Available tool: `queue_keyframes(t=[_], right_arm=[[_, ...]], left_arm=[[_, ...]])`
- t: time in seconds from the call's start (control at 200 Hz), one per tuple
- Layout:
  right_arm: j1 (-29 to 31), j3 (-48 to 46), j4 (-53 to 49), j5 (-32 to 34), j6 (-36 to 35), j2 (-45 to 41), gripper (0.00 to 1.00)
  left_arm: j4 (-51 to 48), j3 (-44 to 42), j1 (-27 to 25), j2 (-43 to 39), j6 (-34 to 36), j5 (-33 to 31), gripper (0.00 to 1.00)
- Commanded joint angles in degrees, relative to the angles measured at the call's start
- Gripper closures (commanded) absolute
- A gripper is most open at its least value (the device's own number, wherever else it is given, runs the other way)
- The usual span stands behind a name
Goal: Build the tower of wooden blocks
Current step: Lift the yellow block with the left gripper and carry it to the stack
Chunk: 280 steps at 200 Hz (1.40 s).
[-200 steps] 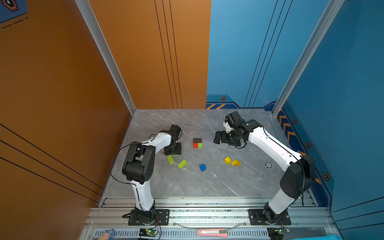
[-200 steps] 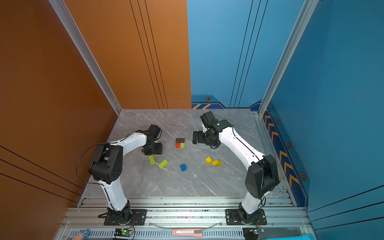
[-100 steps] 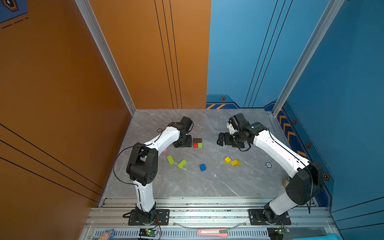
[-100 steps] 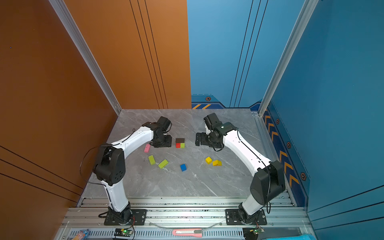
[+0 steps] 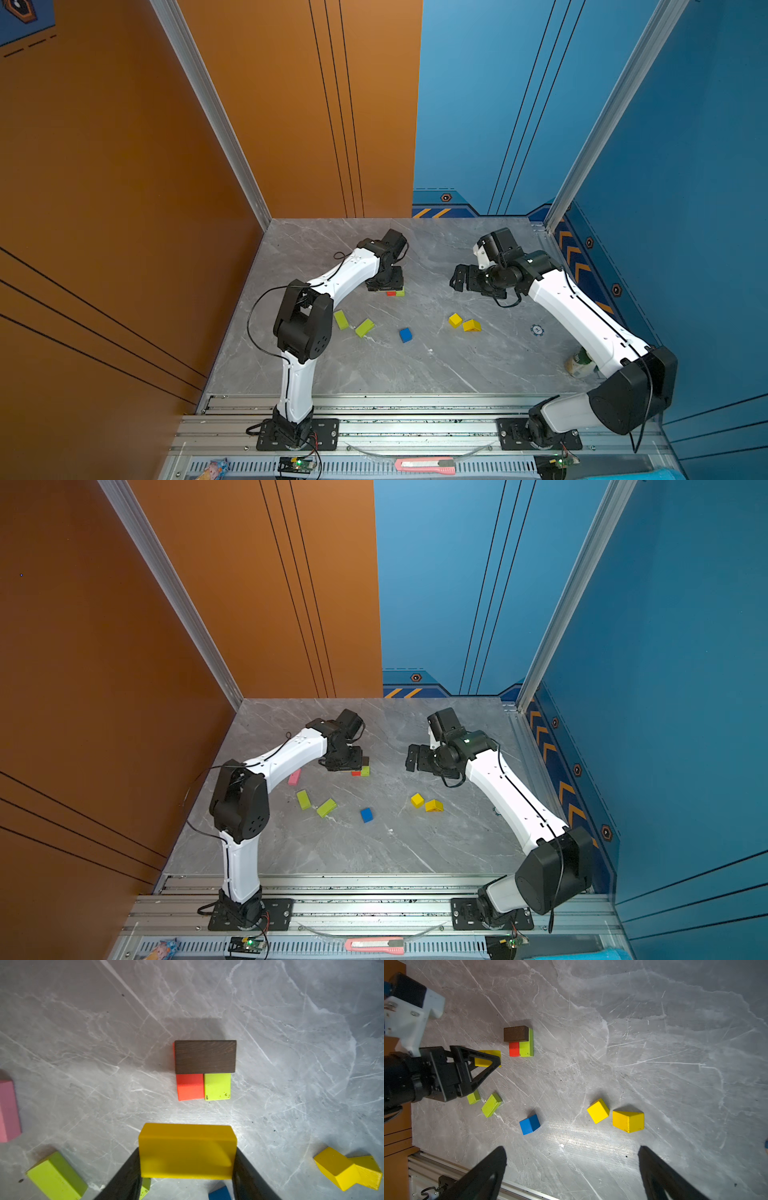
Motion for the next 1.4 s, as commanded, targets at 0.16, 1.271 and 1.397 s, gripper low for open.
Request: queue_keyframes(t=[0.16, 1.271, 1.397], right_arm=[[-1.7, -1.5, -3.0, 1.8, -1.3, -3.7, 0.00], [-4.4, -4.2, -3.2, 2.0, 0.0, -5.9, 0.00], [-4.8, -4.3, -3.2, 1.9, -0.1, -6.0, 0.00]], left_arm=[[-3.2, 7.7, -2.0, 5.1, -2.2, -1.3, 0.58], [-7.6, 12.9, -0.6, 13.3, -3.6, -5.1, 0.58], [-7.6, 13.6, -0.5, 14.0, -3.7, -5.1, 0.58]])
